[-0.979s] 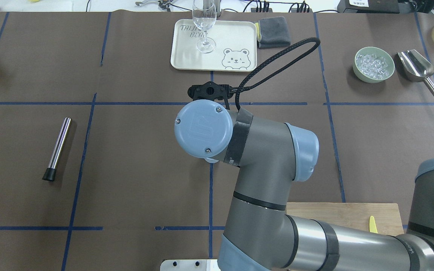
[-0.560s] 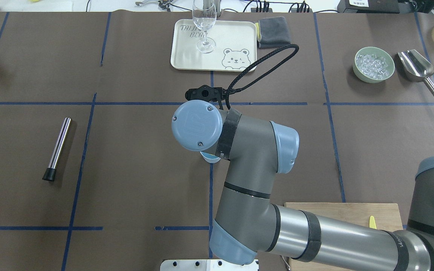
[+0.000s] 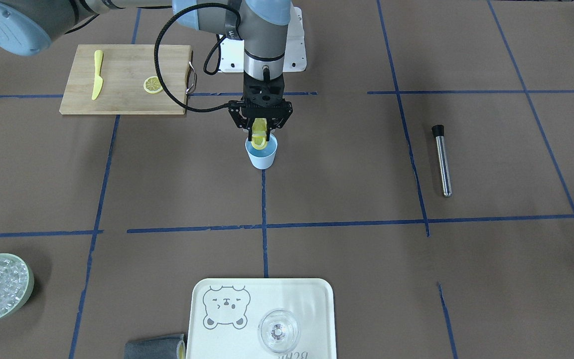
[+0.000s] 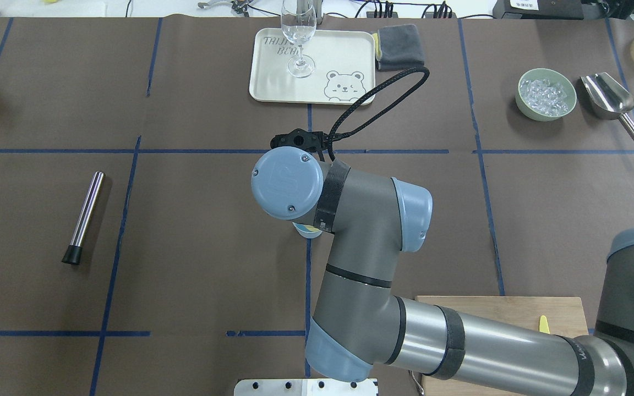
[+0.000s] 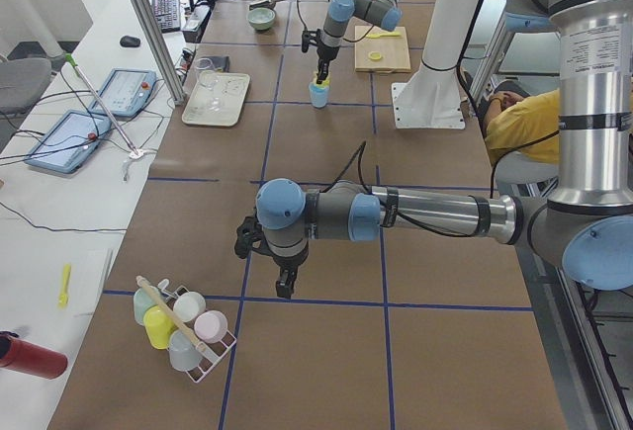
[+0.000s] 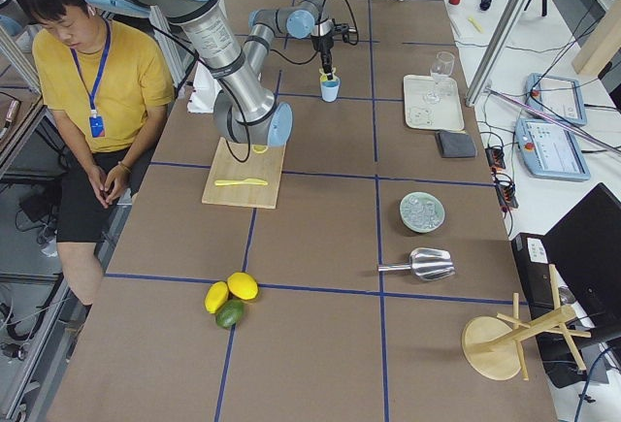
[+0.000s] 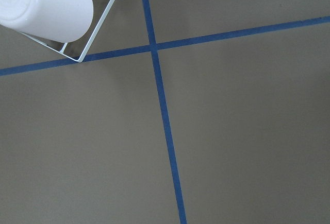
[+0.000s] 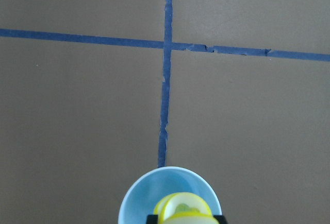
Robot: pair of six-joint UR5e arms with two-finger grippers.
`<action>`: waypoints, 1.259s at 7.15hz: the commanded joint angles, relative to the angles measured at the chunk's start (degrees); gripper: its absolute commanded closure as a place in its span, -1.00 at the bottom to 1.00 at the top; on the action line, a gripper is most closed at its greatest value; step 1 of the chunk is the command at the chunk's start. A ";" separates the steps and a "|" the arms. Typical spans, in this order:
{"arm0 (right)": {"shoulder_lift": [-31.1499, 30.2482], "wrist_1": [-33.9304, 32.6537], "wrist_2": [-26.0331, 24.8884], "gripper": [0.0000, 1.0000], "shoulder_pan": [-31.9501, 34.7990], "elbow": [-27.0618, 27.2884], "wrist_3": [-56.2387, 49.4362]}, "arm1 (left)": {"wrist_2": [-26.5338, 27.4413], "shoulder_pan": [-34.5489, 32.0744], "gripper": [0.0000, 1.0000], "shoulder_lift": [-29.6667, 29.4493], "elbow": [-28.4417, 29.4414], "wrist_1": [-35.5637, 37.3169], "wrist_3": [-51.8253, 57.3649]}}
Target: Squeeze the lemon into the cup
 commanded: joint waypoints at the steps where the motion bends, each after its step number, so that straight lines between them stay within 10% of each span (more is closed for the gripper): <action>1: 0.14 0.03 0.03 -1.00 0.00 0.19 -0.17 | -0.07 0.00 -1.00 0.00 0.00 0.03 0.00; 6: -1.00 -0.49 10.36 -1.00 8.05 3.52 -9.02 | 0.37 0.00 -1.00 -0.09 -1.31 0.03 0.00; 9: -13.26 -0.58 24.06 -1.00 23.58 13.42 -30.05 | 6.59 0.18 -1.00 -1.84 -4.98 -1.99 -0.79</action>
